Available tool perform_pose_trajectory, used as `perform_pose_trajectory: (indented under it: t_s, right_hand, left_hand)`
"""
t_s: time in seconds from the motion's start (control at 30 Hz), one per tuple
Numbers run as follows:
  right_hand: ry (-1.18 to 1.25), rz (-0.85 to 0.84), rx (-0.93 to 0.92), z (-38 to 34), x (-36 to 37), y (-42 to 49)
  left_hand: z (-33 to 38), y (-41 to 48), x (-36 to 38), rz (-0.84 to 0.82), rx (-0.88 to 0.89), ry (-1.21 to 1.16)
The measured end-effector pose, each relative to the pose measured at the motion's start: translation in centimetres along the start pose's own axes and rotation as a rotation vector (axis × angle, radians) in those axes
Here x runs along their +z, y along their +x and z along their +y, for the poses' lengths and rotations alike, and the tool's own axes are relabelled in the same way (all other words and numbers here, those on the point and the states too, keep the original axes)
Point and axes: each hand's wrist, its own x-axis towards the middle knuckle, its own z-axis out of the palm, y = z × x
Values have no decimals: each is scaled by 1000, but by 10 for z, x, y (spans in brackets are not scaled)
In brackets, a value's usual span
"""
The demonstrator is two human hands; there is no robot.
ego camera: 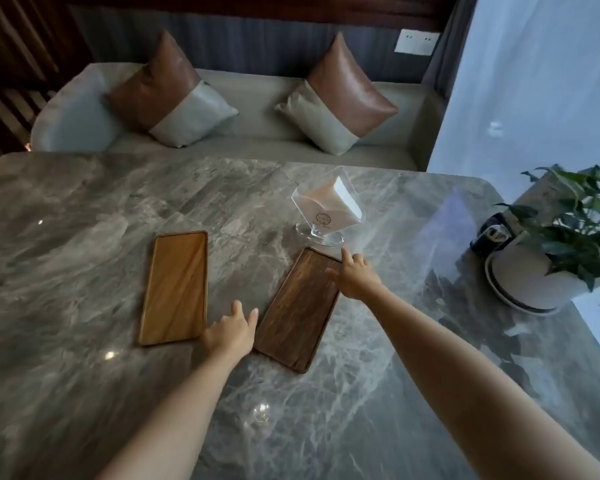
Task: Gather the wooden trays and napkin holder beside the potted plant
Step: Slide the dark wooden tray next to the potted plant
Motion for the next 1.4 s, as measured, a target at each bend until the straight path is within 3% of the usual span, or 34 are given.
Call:
perform_pose_trajectory:
  t_s: [0.33,0.8,1.03,1.4]
  right_hand:
    - [-36,-120,-18,19,9,47]
    - [70,-94,-45,42,23,42]
    - [185,-101,56,79,24,6]
    - [270,-73,262,175,22,-63]
  left_hand:
    - [28,-8,34,-87,-160,-47]
    - [39,-5,47,-86,-346,-282]
    - [55,1,45,-68,-331,-351]
    - [138,12,53,-54,-111,-223]
